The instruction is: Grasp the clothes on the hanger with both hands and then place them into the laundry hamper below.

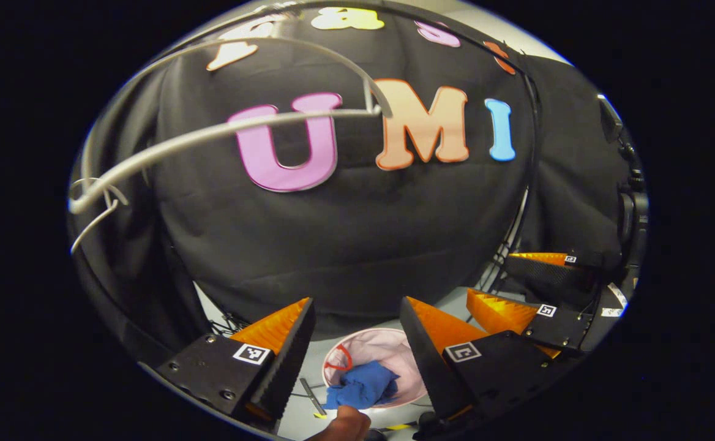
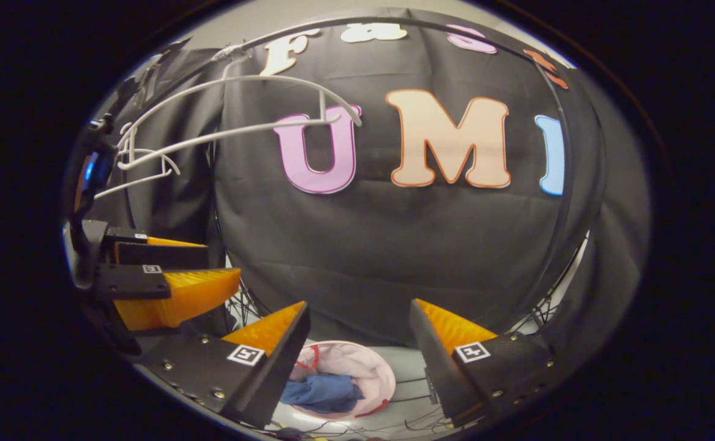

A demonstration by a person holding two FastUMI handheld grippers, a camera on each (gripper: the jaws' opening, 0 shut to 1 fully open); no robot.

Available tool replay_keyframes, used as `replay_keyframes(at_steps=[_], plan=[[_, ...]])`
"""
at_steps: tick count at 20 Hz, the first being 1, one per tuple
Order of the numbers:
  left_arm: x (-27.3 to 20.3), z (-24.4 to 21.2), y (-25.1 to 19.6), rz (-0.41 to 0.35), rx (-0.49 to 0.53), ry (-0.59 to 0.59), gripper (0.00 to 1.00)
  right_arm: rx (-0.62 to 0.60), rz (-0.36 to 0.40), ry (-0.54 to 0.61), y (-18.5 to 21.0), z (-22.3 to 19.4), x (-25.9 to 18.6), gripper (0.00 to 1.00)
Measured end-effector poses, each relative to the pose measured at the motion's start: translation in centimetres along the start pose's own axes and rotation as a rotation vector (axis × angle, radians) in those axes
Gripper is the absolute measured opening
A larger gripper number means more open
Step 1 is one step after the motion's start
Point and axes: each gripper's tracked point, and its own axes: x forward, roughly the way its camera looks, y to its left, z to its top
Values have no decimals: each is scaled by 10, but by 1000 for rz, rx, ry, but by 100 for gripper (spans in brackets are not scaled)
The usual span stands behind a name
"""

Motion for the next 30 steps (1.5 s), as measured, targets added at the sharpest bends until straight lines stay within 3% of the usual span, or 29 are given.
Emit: replay_keyframes(at_steps=[4, 5, 14, 17, 30], plan=[[-39, 31, 25, 69, -39, -99, 100, 46, 6, -71, 11, 39, -24, 97], [-43, 30, 26, 75, -54, -110, 97, 51, 5, -88, 13, 48, -30, 97], [-102, 37, 45, 188, -81, -170, 100, 89, 38, -210, 20, 104, -81, 98], [-120, 45, 41, 209, -68, -216, 100, 82, -3, -233, 4, 106, -102, 94], [-138, 67, 12, 105, -33, -308, 97, 70, -50, -366, -16, 127, -189, 98]])
